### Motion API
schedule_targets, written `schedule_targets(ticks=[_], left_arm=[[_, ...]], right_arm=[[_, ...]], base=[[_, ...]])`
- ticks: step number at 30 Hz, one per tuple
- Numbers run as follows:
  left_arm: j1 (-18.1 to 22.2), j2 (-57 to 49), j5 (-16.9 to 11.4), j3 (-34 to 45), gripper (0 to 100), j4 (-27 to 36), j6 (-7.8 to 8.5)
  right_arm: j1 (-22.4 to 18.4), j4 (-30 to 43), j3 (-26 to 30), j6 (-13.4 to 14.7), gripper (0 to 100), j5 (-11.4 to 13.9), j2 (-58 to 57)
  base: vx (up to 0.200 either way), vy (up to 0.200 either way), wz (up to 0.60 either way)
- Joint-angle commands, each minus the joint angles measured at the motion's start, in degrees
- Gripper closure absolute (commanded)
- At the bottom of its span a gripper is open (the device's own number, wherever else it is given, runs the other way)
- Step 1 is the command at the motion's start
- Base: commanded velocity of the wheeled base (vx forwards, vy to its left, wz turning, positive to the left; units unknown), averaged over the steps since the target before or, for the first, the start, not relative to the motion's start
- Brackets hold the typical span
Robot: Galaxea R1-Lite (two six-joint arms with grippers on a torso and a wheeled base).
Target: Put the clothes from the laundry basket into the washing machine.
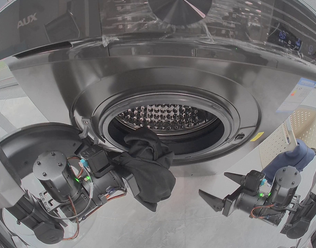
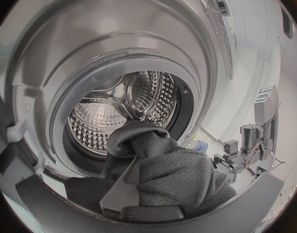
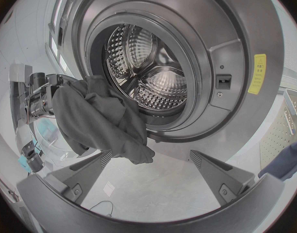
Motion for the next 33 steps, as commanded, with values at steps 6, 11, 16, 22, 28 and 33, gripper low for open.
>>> schedule_targets(ticks=[6, 11, 16, 22, 28, 33], left_arm=[[-3.3, 5.3, 0.1, -6.3, 100, 0.2, 0.86], [-2.7, 11.4, 0.4, -13.0, 100, 0.2, 1.74], [-2.5, 18.2, 2.4, -20.9, 100, 0.3, 1.65], [-1.7, 23.9, 4.6, -28.3, 100, 0.4, 1.65], [1.6, 27.6, 5.4, -37.5, 100, 3.1, 1.74], [3.1, 29.8, 5.4, -43.9, 100, 7.0, 1.65]], right_arm=[[5.1, 0.0, 1.9, 0.1, 0, -0.1, -0.3], [4.6, 0.0, 2.3, 0.1, 0, -0.1, -0.4], [4.6, 0.0, 3.2, 0.2, 0, -0.2, -0.4], [4.9, 0.0, 4.4, 0.2, 0, -0.2, -0.4], [5.0, 0.0, 4.4, 0.2, 0, -0.2, -0.3], [5.2, 0.0, 4.4, 0.3, 0, -0.2, -0.1]], base=[[0.000, 0.000, 0.00], [0.000, 0.000, 0.00], [0.000, 0.000, 0.00], [0.000, 0.000, 0.00], [0.000, 0.000, 0.00], [0.000, 0.000, 0.00]])
